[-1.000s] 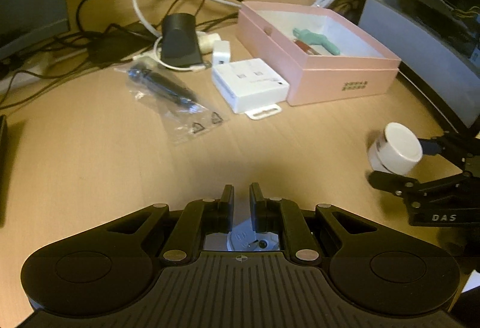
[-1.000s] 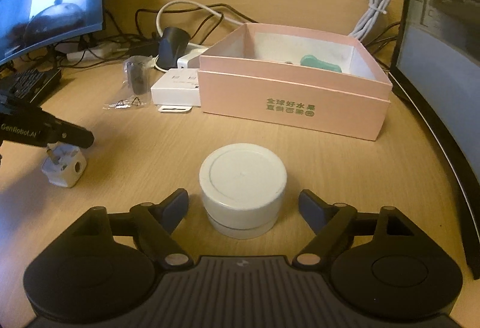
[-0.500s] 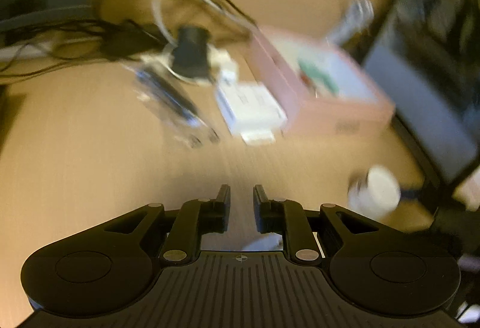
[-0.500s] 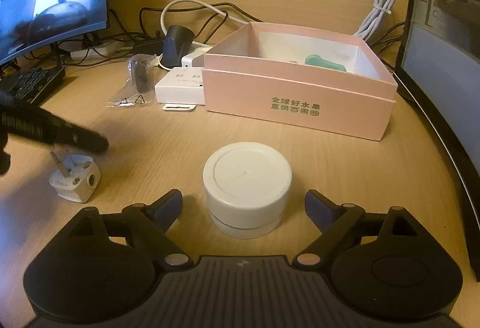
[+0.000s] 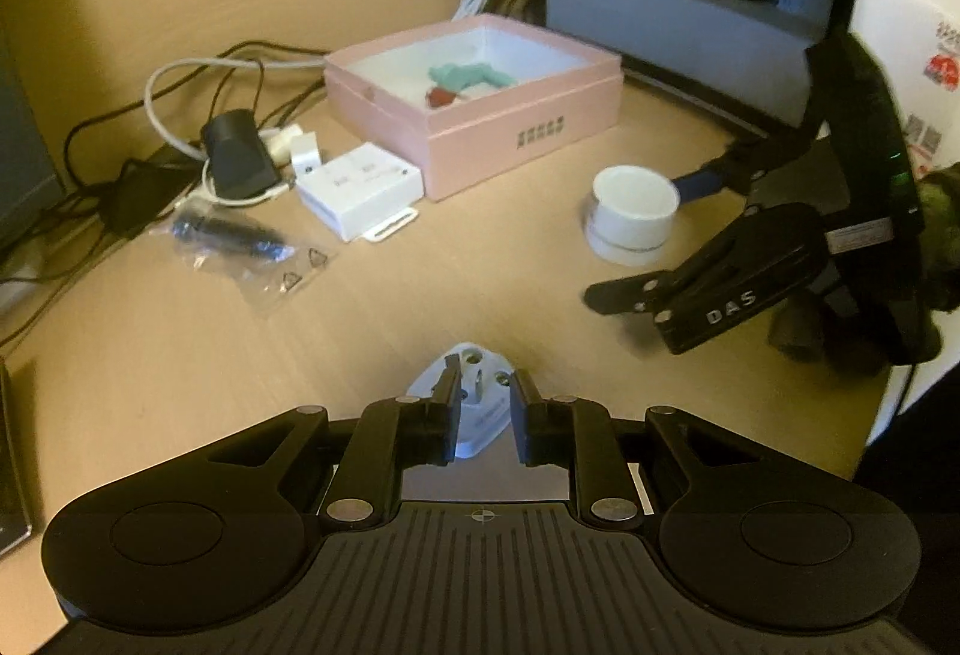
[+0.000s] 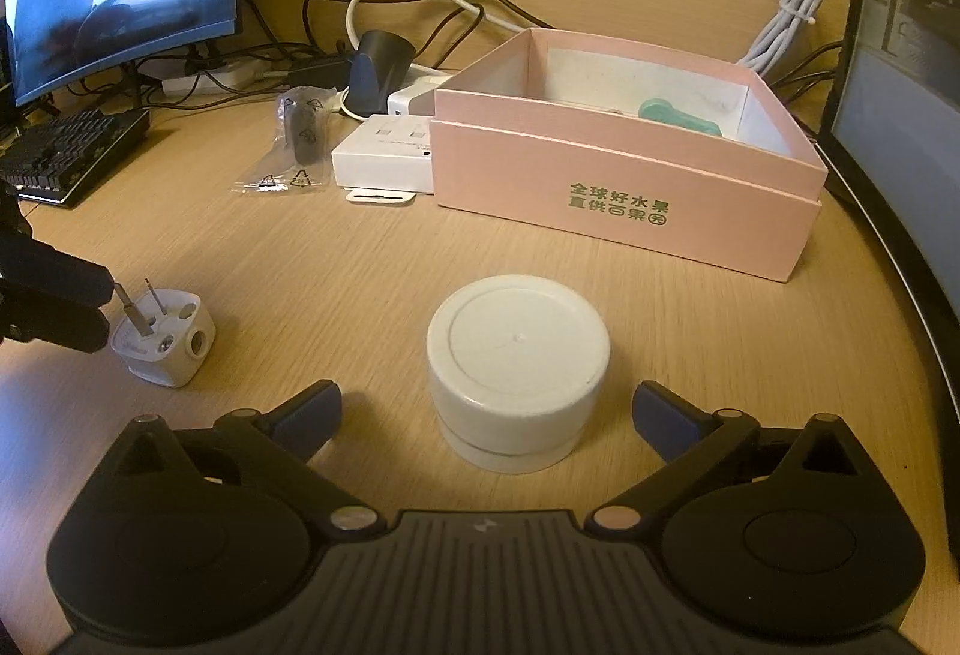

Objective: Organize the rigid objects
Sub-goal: 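Grasp the white power plug with the left tool while the right tool holds the jar, then carry the jar and plug into the pink box and open both tools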

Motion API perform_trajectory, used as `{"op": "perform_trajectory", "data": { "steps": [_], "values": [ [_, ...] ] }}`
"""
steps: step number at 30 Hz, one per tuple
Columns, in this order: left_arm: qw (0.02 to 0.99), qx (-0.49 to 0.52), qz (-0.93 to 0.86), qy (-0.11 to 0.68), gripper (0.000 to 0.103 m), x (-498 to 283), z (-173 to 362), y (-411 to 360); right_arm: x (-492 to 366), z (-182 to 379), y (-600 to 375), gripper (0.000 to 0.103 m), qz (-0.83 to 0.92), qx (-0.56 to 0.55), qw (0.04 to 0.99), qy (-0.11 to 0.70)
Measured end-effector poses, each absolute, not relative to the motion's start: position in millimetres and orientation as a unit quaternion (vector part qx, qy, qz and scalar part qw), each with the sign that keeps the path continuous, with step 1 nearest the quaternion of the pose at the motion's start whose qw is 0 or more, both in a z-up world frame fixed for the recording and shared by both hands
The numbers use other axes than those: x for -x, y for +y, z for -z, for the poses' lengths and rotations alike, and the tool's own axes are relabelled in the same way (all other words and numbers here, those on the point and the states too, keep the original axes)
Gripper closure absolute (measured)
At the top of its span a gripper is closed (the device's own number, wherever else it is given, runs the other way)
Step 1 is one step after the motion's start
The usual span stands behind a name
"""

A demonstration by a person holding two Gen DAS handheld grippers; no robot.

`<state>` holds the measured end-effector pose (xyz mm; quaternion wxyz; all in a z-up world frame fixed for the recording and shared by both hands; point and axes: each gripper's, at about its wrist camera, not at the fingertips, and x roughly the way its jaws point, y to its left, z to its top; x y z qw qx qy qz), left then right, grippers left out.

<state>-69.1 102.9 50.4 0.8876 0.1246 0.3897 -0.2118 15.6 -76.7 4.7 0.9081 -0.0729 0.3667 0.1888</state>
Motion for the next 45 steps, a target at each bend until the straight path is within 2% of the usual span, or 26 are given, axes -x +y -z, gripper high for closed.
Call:
{"op": "perform_trajectory", "data": {
  "steps": [4,6,8,11,16,20,25,37,40,43,45],
  "values": [
    [0.887,-0.151,0.203,0.387,0.081,61,-40,87,-15,-5,-77,0.000,-0.189,0.073,0.908,0.367],
    [0.883,-0.152,0.203,0.396,0.073,56,-39,82,-15,-5,-77,0.000,-0.189,0.073,0.908,0.367],
    [0.880,-0.161,0.211,0.393,0.060,57,-38,76,-16,-5,-77,0.000,-0.189,0.073,0.908,0.367],
    [0.878,-0.165,0.224,0.390,0.051,58,-36,72,-15,-5,-77,0.000,-0.190,0.073,0.908,0.367],
    [0.886,-0.149,0.219,0.380,0.050,60,-36,75,-15,-5,-76,0.000,-0.189,0.073,0.908,0.367],
    [0.922,-0.094,0.179,0.331,0.051,76,-56,90,-15,-5,-76,0.000,-0.189,0.073,0.908,0.367],
    [0.920,-0.001,0.100,0.379,0.052,66,-43,110,-15,-5,-76,0.000,-0.190,0.074,0.908,0.368],
    [0.918,-0.015,0.084,0.388,0.049,37,-13,82,-16,-5,-76,0.000,-0.190,0.075,0.907,0.369],
    [0.921,-0.031,0.080,0.379,0.050,37,-11,77,-16,-8,-76,0.013,-0.192,0.076,0.909,0.362],
    [0.922,-0.042,0.083,0.375,0.050,39,-10,75,-17,-16,-76,0.045,-0.196,0.084,0.906,0.365],
    [0.921,-0.041,0.095,0.376,0.050,41,-11,75,-18,-21,-80,0.048,-0.209,0.075,0.898,0.380]
  ]
}}
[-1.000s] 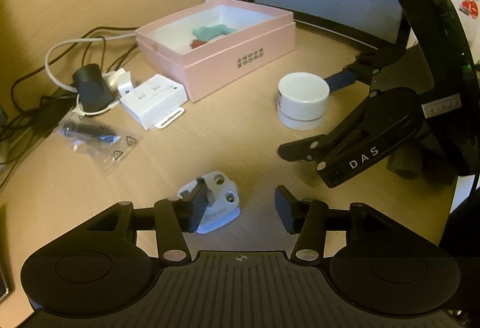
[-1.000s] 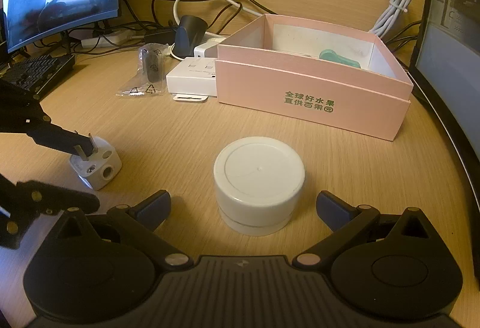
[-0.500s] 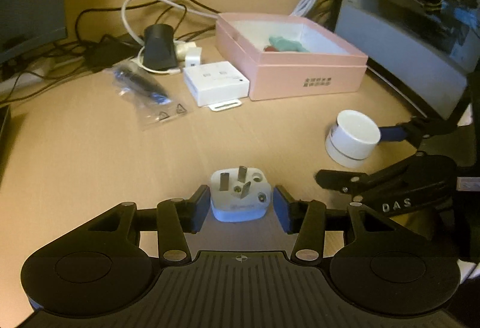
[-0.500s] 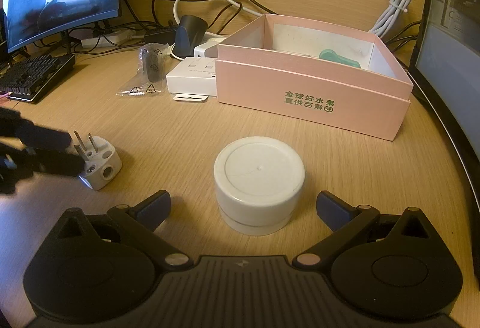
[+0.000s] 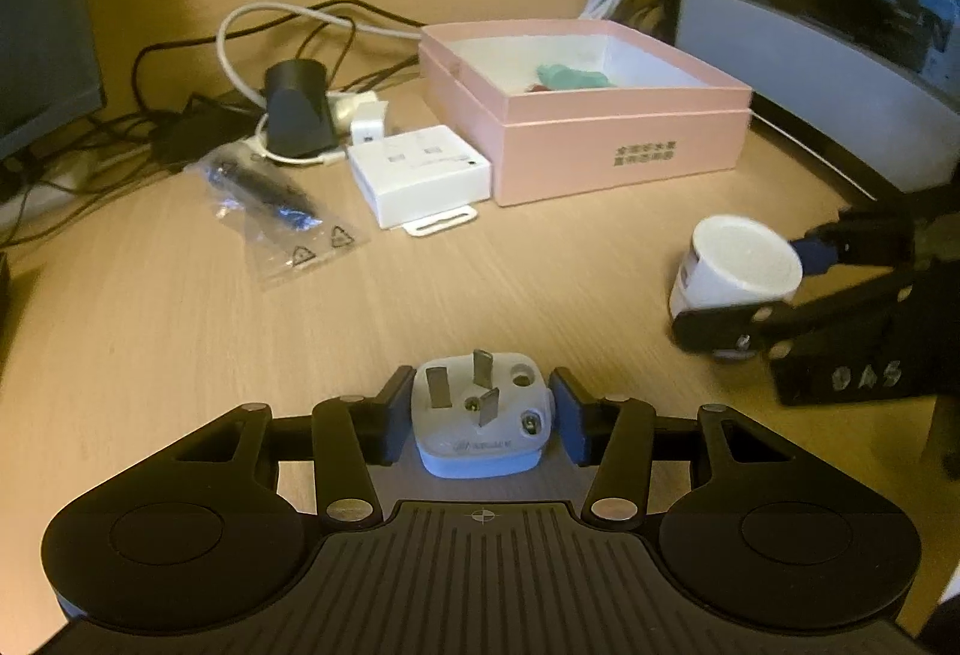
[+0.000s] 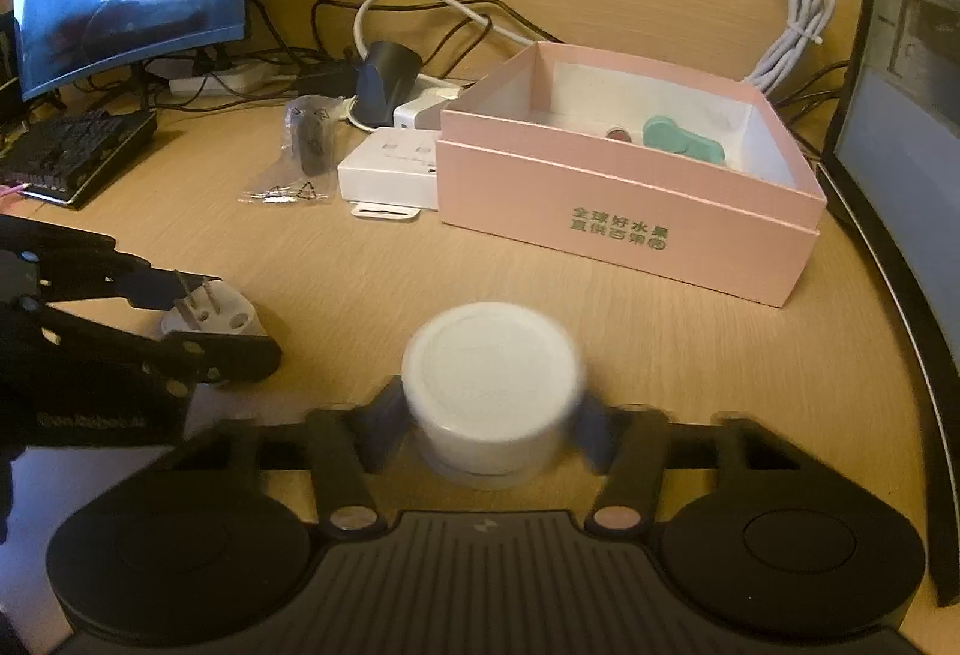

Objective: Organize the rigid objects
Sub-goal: 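Carry the jar and plug into the pink box and open both tools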

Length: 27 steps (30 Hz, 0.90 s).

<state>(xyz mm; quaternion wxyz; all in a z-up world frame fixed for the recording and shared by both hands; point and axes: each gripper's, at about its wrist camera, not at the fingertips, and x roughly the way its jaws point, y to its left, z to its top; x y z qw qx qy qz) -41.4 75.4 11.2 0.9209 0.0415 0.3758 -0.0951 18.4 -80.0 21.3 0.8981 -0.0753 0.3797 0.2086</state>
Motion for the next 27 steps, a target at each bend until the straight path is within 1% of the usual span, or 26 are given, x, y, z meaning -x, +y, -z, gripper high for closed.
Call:
{"op": "perform_trajectory", "data": {
  "steps": [7,13,17,20,22,23,24,25,27],
  "values": [
    [0.918,-0.040,0.120,0.377,0.050,49,-15,71,-3,-43,-103,0.049,-0.202,0.078,0.900,0.379],
    [0.926,-0.002,0.135,0.352,0.050,43,-40,74,6,-68,-126,0.049,-0.189,0.071,0.910,0.362],
    [0.938,0.028,0.148,0.312,0.050,10,-78,74,-4,-99,-134,0.049,-0.181,0.053,0.929,0.318],
    [0.954,0.045,0.159,0.249,0.050,-34,-128,68,-30,-135,-131,0.049,-0.180,0.054,0.945,0.267],
    [0.953,0.084,0.175,0.234,0.050,-73,-157,67,-56,-158,-129,0.049,-0.170,0.053,0.956,0.233],
    [0.945,0.108,0.184,0.248,0.050,-96,-166,67,-71,-165,-129,0.047,-0.165,0.052,0.958,0.231],
    [0.938,0.125,0.186,0.266,0.050,-116,-169,66,-85,-170,-129,0.037,-0.158,0.051,0.958,0.236],
    [0.933,0.133,0.180,0.280,0.051,-130,-169,65,-97,-171,-130,0.033,-0.149,0.046,0.956,0.247],
    [0.931,0.128,0.165,0.298,0.052,-147,-159,61,-104,-167,-138,0.032,-0.133,0.022,0.954,0.267]
  ]
}}
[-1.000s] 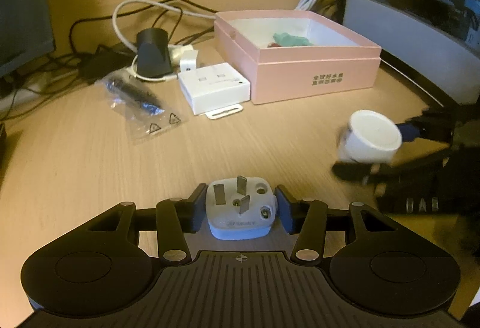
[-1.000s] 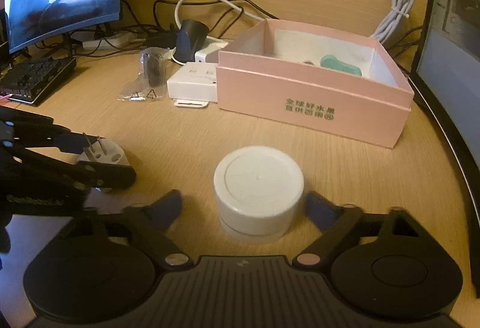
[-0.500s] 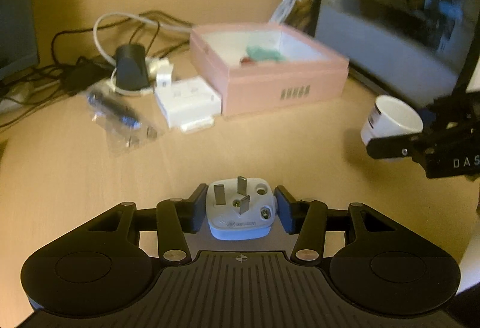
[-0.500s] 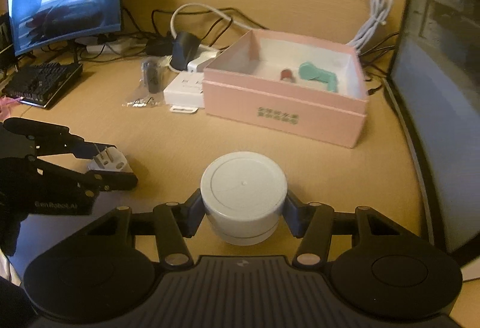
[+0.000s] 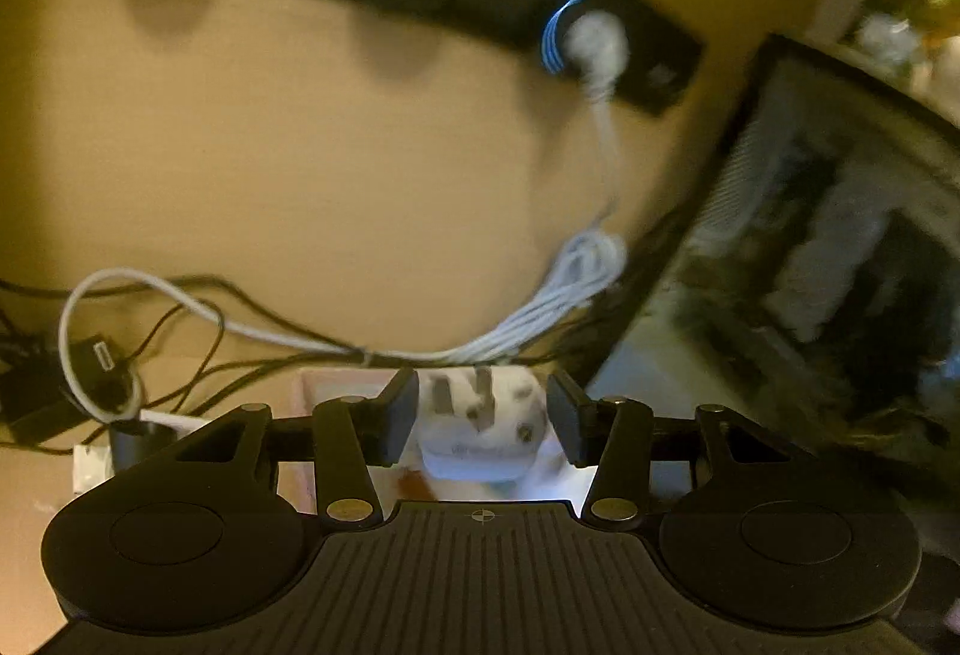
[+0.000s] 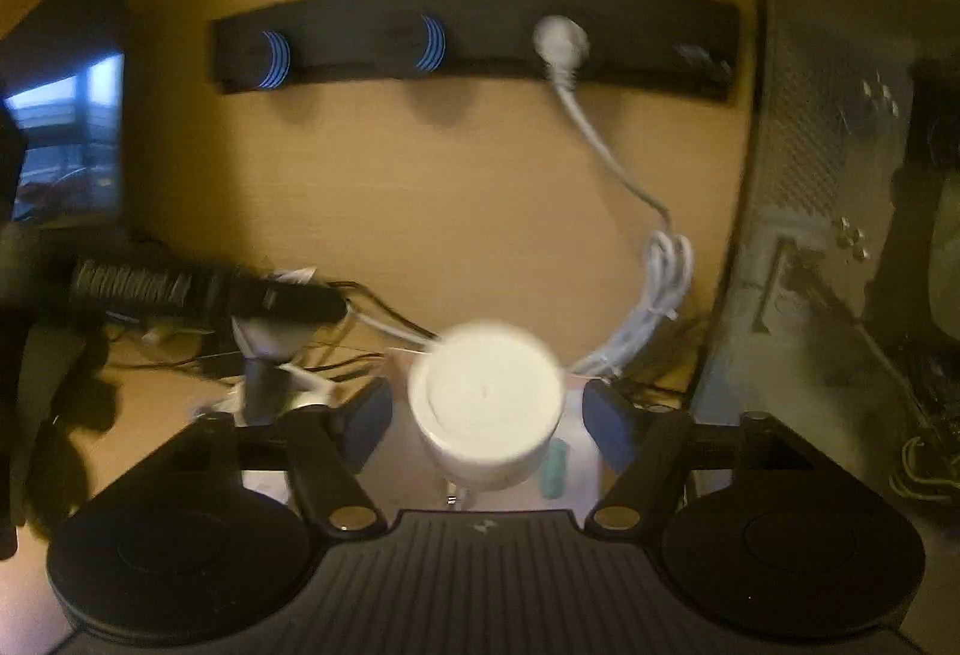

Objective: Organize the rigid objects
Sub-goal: 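Carry the jar and plug into the pink box and open both tools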

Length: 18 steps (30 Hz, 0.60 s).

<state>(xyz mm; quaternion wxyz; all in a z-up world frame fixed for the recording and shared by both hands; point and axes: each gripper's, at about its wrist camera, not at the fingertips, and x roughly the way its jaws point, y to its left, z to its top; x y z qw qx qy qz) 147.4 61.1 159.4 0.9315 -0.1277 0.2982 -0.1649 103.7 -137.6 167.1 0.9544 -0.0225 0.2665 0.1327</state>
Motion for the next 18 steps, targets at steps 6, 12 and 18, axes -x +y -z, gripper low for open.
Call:
{"op": "perform_trajectory", "data": {
  "steps": [6,12,18],
  "values": [
    [0.919,0.146,0.134,0.342,0.052,-164,-114,77,-56,-119,-147,0.032,-0.152,0.024,0.940,0.306],
    [0.911,0.115,0.071,0.390,0.046,-181,-62,100,-17,-81,-141,0.032,-0.168,0.038,0.922,0.347],
    [0.902,0.158,0.089,0.392,0.043,-188,-44,113,-5,-71,-133,0.032,-0.174,0.035,0.913,0.368]
  ]
}}
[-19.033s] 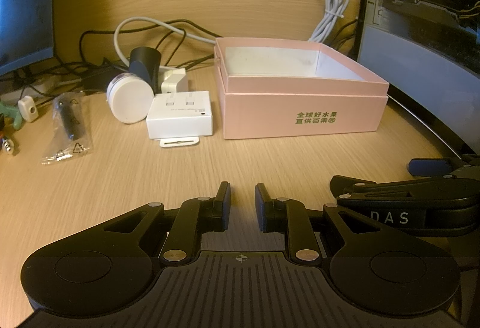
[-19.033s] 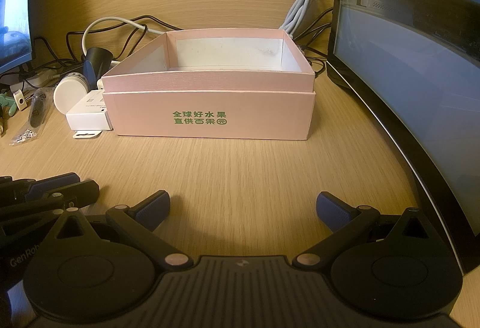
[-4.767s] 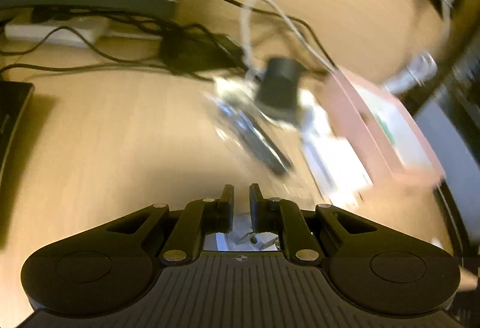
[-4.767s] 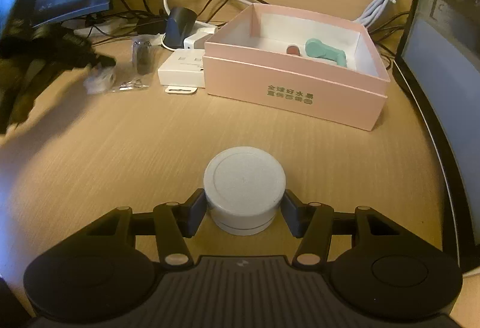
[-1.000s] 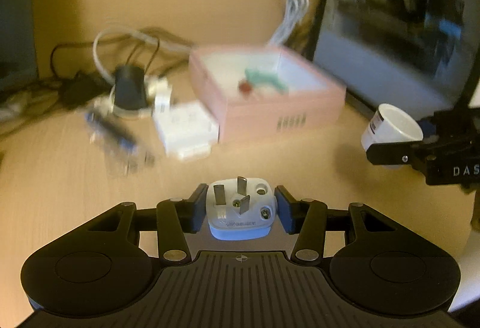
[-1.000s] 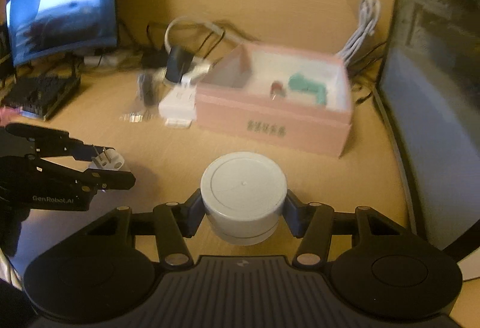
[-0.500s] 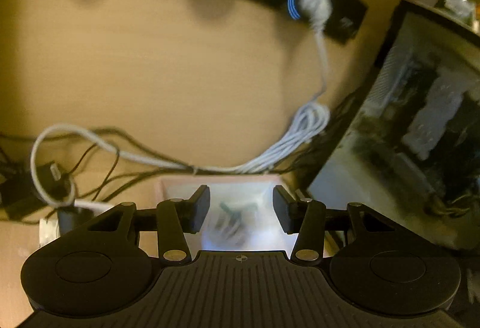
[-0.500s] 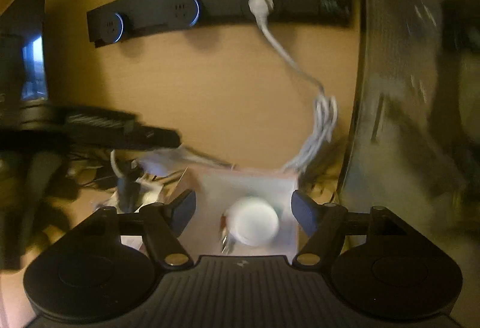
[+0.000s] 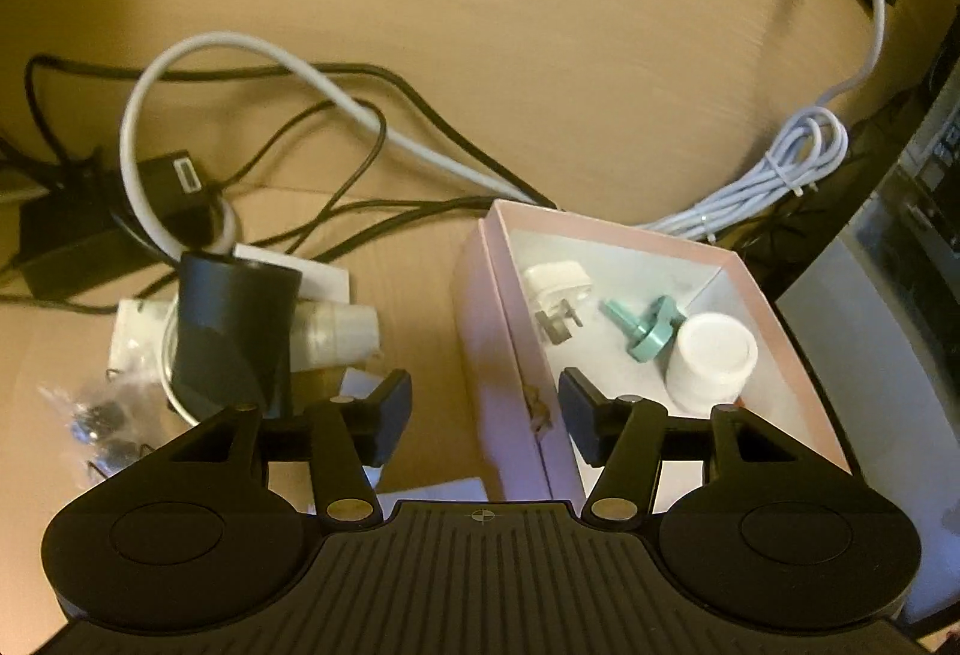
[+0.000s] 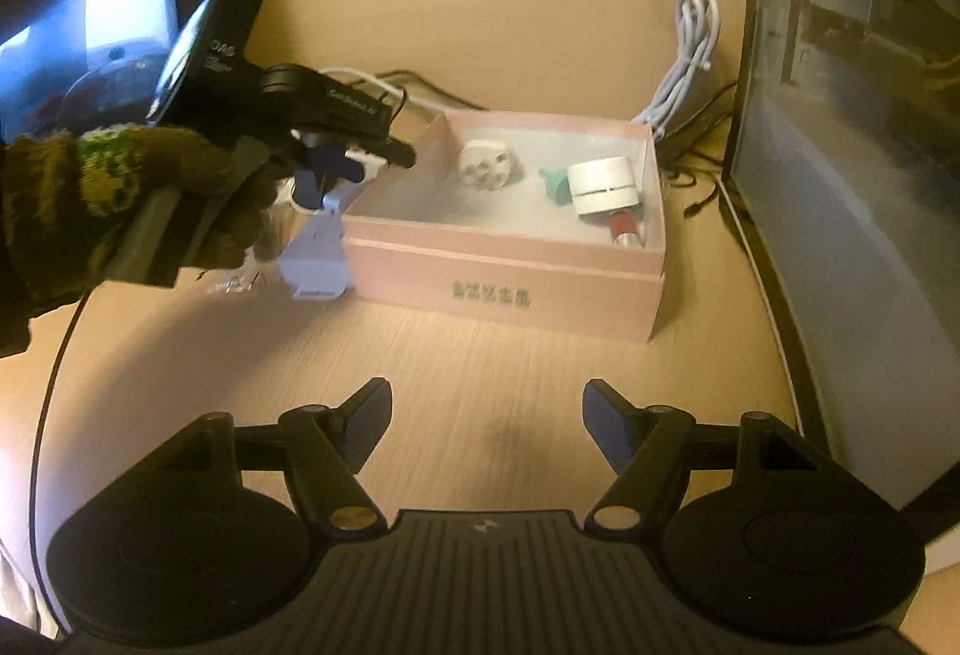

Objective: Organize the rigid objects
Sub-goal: 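Carry the jar and plug into the pink box and open both tools, then grasp the black bagged item with the left tool while the right tool grasps the white USB-C box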

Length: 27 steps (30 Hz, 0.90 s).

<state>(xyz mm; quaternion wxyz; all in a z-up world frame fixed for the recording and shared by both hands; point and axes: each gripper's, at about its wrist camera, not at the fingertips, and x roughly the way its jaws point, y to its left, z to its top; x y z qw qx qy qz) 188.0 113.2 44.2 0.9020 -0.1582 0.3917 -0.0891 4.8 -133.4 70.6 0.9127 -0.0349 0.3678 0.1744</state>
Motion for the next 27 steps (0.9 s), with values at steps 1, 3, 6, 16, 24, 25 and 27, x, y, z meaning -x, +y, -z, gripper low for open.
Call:
{"op": "perform_trajectory", "data": {
  "steps": [1,3,6,16,24,25,27],
  "values": [
    [0.898,0.169,0.092,0.394,0.044,-188,-43,115,-2,-70,-133,0.032,-0.176,0.036,0.911,0.371],
    [0.888,0.192,0.103,0.405,0.046,-183,-40,120,3,-68,-132,0.032,-0.178,0.037,0.908,0.377],
    [0.872,0.215,0.128,0.422,0.049,-174,-33,122,6,-64,-132,0.032,-0.182,0.036,0.903,0.387],
    [0.854,0.268,0.163,0.415,0.056,-99,-38,132,3,-61,-98,0.032,-0.245,0.062,0.893,0.373],
    [0.913,0.185,0.050,0.361,0.058,-33,-65,162,-10,-55,-52,0.029,-0.288,0.101,0.883,0.358],
    [0.915,0.186,0.022,0.358,0.058,-37,-66,169,-12,-54,-45,0.029,-0.291,0.101,0.881,0.359],
    [0.906,0.222,-0.024,0.360,0.058,-53,-66,187,-17,-52,-34,0.029,-0.296,0.102,0.876,0.366]
  ]
}}
